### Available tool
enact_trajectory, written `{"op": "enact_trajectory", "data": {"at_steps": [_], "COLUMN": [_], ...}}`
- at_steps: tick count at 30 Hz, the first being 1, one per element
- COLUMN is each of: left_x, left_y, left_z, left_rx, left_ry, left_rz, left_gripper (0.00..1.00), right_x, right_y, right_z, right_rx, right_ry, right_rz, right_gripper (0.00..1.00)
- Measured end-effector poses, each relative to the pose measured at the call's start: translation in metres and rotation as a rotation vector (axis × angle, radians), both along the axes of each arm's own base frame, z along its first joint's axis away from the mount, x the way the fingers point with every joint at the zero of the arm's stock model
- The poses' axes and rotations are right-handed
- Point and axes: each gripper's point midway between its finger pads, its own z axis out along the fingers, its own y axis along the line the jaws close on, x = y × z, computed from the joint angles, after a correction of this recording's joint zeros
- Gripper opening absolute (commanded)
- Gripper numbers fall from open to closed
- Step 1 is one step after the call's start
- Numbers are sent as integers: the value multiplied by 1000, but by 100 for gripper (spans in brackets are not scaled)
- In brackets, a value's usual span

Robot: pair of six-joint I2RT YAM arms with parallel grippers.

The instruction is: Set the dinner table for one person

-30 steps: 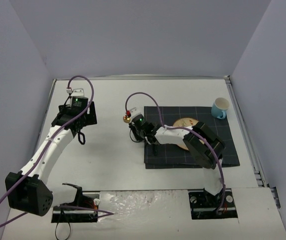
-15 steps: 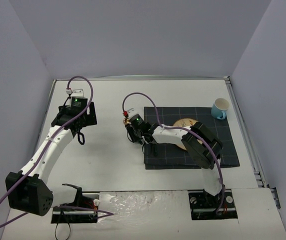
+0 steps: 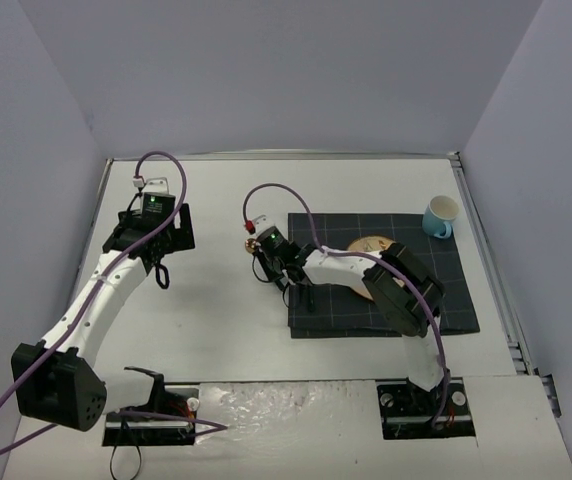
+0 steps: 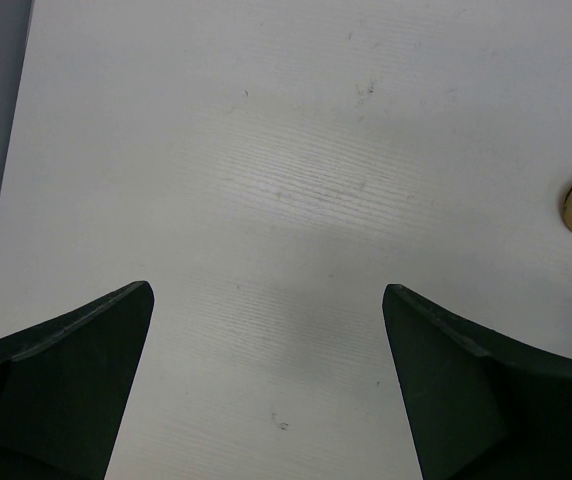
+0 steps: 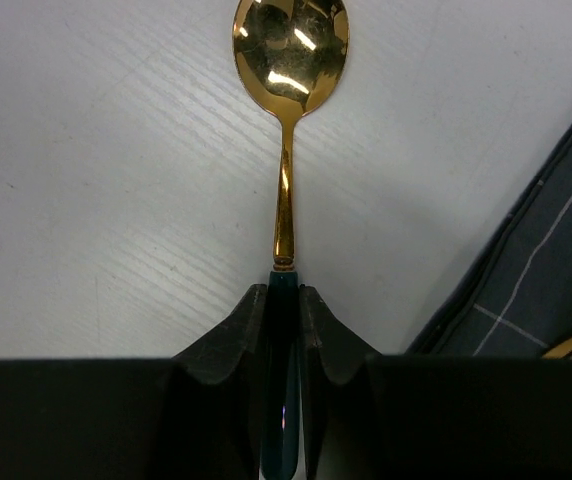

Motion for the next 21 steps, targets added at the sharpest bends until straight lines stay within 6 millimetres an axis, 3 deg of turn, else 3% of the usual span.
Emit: {"op": "enact_trajectory", "data": {"at_steps": [4,7,10,13,17,21], "left_x": [0,0,0,0,-1,-3], "left_y": [-1,-1,-3,-4,-4,-5], "left_z": [0,0,0,0,5,12], "left_rx": [-2,-6,-13,-17,-23,-33], "left_ry": [1,1,2,0,-16,-40], "left_rz": [-2,-5,-12,-15,-18,-21], "left_gripper": [97,97,97,97,97,97], "right_x": [-9,-13,-17,-10,-16,-30], "right_y": [-17,-32,-59,-109,-190,-240], "right_z": [19,58,103,134,139,144], "right_rx": [-23,5,57,91,59,42], "right_ry": [2,-51,-113,-166,-178,-174], "right_rz": [-8,-11,-39,-135,-302,-403], "right_gripper": [0,0,0,0,0,0]}}
